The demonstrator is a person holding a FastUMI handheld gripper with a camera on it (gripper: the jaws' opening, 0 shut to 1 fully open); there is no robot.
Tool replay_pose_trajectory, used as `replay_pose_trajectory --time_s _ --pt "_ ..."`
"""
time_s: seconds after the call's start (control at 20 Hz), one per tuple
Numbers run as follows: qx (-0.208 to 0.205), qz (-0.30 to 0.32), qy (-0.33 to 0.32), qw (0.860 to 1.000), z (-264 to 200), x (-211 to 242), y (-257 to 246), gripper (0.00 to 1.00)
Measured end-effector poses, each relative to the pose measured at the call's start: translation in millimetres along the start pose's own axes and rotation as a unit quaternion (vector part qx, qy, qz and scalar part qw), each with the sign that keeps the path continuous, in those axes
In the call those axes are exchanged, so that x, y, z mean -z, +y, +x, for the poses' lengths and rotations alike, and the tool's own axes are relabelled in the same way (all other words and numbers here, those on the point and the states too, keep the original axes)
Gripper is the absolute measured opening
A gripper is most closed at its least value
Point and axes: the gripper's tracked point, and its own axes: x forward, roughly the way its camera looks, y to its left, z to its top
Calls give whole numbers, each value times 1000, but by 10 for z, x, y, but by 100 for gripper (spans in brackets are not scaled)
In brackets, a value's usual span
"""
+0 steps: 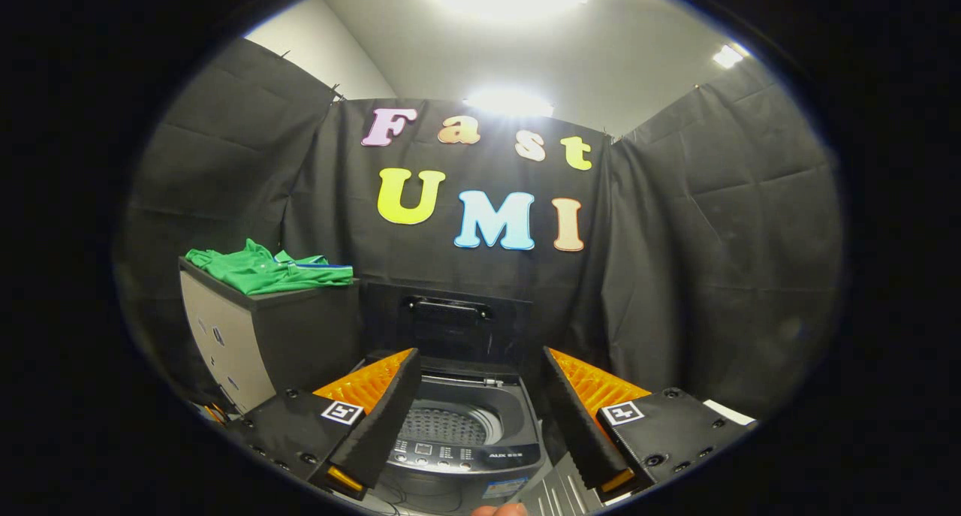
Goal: Put the clothes into the washing machine and then close the washing machine lid.
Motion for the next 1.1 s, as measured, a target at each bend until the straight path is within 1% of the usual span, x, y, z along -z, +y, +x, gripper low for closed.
replay_pose_trajectory --time_s 0.2,0.35,0.5,0.65,0.75,0.8,0.9,1.1 --pt "-4 -2 -22 1000 120 -344 247 99" --pt "-13 12 -39 999 273 -713 536 99" --pt "-50 30 -10 998 465 -920 921 99" --pt "-75 61 -6 995 662 -1286 1272 99" --pt "-101 84 -3 991 798 -1498 1549 99" --pt "-105 89 3 991 883 -1591 1650 99" --pt "-108 89 17 990 1049 -1746 1834 99" --pt "-139 85 53 985 1384 -2025 2392 97"
